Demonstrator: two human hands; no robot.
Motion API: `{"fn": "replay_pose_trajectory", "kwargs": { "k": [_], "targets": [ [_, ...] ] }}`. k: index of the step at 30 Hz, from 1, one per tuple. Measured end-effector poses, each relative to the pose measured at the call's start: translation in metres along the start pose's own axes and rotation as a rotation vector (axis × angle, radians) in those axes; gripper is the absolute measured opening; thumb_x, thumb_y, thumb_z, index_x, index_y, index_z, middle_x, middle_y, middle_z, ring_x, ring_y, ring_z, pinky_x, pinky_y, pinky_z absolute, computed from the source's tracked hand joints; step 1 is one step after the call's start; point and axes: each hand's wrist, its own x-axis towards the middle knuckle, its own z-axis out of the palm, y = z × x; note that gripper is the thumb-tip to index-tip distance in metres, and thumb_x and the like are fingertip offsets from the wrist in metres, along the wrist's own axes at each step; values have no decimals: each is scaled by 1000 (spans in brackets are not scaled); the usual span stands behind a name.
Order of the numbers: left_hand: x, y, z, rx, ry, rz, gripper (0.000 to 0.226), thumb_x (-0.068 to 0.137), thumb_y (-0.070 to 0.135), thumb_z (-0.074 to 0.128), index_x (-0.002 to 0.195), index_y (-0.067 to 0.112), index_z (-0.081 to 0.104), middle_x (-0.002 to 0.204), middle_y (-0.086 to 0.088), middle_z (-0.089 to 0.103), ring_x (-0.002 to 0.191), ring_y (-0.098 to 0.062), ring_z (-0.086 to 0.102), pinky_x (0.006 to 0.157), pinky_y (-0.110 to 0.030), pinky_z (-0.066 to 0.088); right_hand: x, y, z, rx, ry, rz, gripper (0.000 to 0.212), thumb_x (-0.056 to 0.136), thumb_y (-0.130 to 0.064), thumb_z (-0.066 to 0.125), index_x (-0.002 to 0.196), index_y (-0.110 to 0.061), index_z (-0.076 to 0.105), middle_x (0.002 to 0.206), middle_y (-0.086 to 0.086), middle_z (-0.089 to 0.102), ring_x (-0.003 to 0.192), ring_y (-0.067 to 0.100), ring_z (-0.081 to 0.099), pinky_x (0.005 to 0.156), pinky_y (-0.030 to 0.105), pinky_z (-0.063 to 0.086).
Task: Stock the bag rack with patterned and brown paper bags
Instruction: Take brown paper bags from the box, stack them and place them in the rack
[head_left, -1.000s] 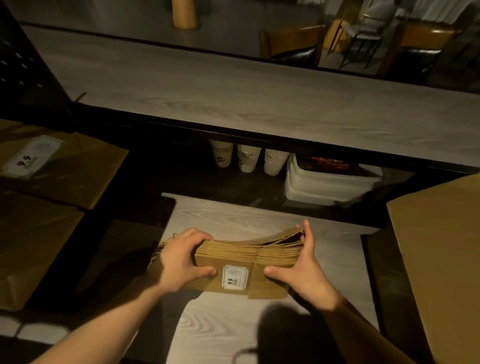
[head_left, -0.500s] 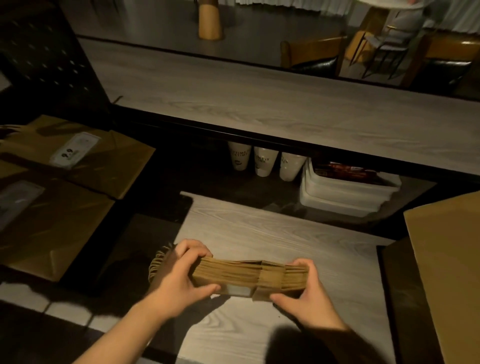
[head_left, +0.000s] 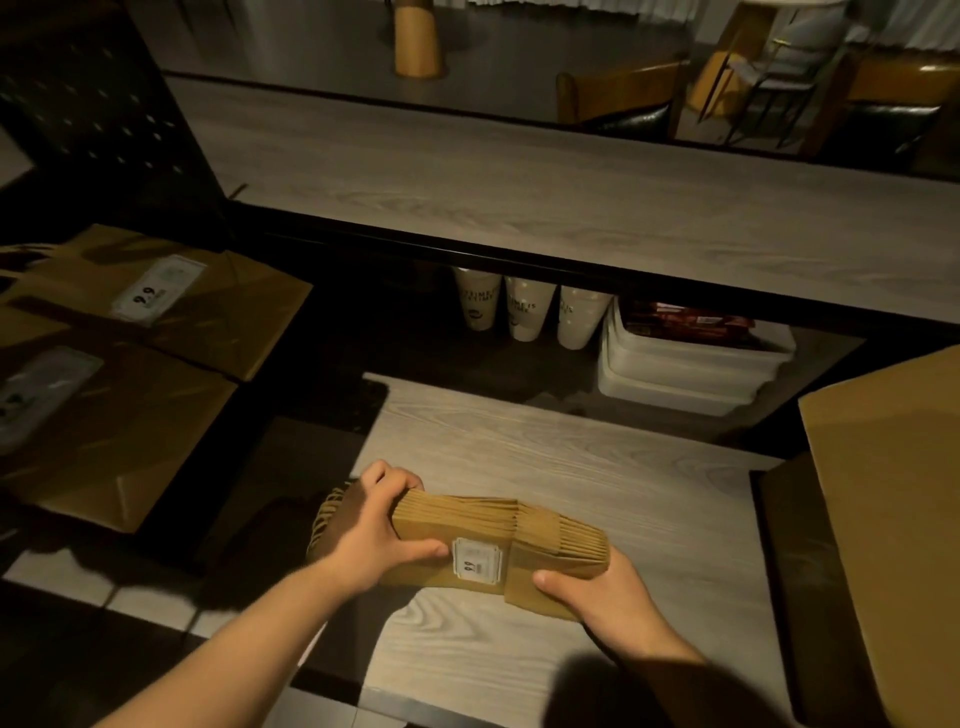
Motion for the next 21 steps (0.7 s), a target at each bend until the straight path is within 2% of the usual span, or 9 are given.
{"fn": "replay_pose_trajectory", "kwargs": {
  "k": [3, 7, 9, 11, 13, 15, 18, 19, 21],
  "targets": [
    [13, 7, -4, 56, 38, 42, 69, 53, 82, 79, 94, 33, 52, 105, -1, 48, 103, 5, 41, 93, -10, 33, -4, -15, -6, 27, 22, -42, 38, 81, -2, 86, 112, -21, 77, 103, -10, 81, 99, 10, 76, 84, 20, 59],
    [22, 32, -14, 186, 98, 91, 62, 54, 77, 81, 98, 42, 54, 104, 16, 52, 97, 2, 50, 84, -25, 45, -13, -38, -18, 23, 63, -131, 38, 82, -1, 84, 110, -24, 75, 100, -20, 79, 96, -1, 73, 78, 9, 54],
    [24, 48, -17, 200, 129, 69, 75, 55, 80, 79, 114, 43, 53, 114, 20, 52, 107, 4, 51, 93, -30, 50, -20, -50, -25, 6, 42, -153, 39, 85, -5, 82, 114, -29, 73, 101, -25, 78, 97, -5, 71, 75, 9, 55],
    [21, 67, -13, 196, 227, -21, 97, 55, 67, 89, 137, 38, 46, 132, 20, 45, 126, 0, 43, 111, -34, 39, -26, -60, -31, -3, 42, -166, 40, 86, -9, 81, 116, -33, 71, 102, -28, 76, 98, -6, 70, 71, 10, 56],
    [14, 90, -1, 117, 390, -185, 116, 56, 53, 96, 152, 33, 33, 150, 13, 31, 140, -3, 27, 117, -32, 27, -32, -68, -36, 18, 105, -182, 39, 84, -14, 83, 114, -36, 72, 102, -28, 76, 98, -3, 71, 71, 11, 56],
    [12, 109, 14, -128, 496, -423, 133, 55, 50, 96, 160, 30, 18, 161, 6, 23, 147, -11, 24, 117, -35, 27, -37, -73, -37, 122, 226, -189, 39, 80, -15, 86, 109, -37, 73, 95, -20, 78, 93, 3, 73, 70, 15, 56],
    [15, 135, 27, -727, 364, -779, 151, 39, 62, 97, 162, 34, 14, 161, -9, 37, 144, -32, 43, 116, -52, 39, -47, -86, -35, 366, 364, -163, 45, 67, -16, 91, 104, -34, 73, 94, -9, 80, 94, 14, 74, 80, 37, 58],
    [17, 144, 26, -992, 268, -804, 147, 38, 62, 98, 160, 30, 24, 154, -13, 50, 137, -35, 52, 110, -52, 45, -51, -92, -32, 439, 363, -164, 56, 60, -19, 92, 111, -31, 73, 98, -6, 81, 96, 19, 75, 79, 40, 60],
    [19, 166, 22, -1318, 176, -704, 112, 53, 47, 99, 148, 15, 48, 133, -15, 69, 123, -36, 65, 105, -52, 50, -59, -104, -26, 551, 348, -172, 78, 54, -21, 88, 129, -24, 68, 107, 0, 80, 100, 27, 76, 73, 39, 65]
  ]
}}
